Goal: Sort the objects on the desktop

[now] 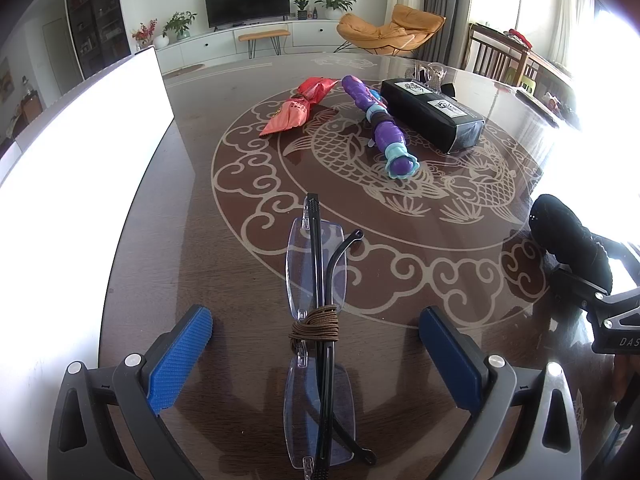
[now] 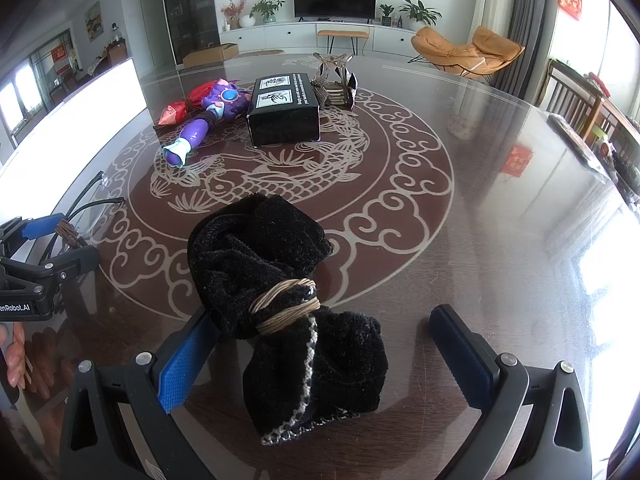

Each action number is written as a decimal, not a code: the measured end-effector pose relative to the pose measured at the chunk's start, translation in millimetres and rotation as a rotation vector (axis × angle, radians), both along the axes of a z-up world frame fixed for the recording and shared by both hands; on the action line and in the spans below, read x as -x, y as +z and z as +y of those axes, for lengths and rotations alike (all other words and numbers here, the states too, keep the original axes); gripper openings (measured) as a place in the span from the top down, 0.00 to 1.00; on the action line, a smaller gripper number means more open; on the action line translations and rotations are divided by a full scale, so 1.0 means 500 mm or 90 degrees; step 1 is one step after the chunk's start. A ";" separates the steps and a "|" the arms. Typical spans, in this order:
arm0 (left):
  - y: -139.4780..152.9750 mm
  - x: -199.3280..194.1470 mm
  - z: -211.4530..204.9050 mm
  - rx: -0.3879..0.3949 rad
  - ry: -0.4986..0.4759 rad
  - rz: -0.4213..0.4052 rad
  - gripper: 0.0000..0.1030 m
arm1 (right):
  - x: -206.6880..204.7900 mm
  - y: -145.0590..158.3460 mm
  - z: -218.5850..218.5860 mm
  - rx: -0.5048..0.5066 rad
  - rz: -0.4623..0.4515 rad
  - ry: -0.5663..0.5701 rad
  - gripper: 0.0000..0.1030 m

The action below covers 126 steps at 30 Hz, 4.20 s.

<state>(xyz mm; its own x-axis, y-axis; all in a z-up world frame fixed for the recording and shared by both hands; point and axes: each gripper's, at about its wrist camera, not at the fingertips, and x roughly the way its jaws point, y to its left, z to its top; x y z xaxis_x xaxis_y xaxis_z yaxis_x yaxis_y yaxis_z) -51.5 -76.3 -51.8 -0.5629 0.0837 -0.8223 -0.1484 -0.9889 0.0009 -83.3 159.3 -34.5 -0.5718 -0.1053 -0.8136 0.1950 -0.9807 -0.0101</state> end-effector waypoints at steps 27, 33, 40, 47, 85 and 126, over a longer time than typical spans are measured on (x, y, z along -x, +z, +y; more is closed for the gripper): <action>0.000 0.001 0.000 0.000 0.001 0.001 0.00 | -0.001 0.001 0.001 0.000 0.000 0.001 0.00; -0.001 0.001 0.000 0.000 0.001 0.000 0.00 | -0.001 0.002 0.001 0.000 0.000 0.001 0.00; -0.001 0.001 0.000 0.000 0.001 0.001 0.00 | -0.001 0.001 0.001 0.000 0.000 0.002 0.00; -0.001 0.001 0.000 0.000 0.001 0.001 0.00 | -0.001 0.002 0.001 0.000 0.000 0.002 0.00; 0.154 -0.098 -0.040 -0.161 -0.035 0.035 0.89 | 0.054 0.110 -0.050 0.001 -0.211 0.131 0.70; 0.354 -0.240 -0.266 -0.056 0.106 0.175 0.07 | -0.035 0.095 -0.233 0.013 0.050 0.132 0.00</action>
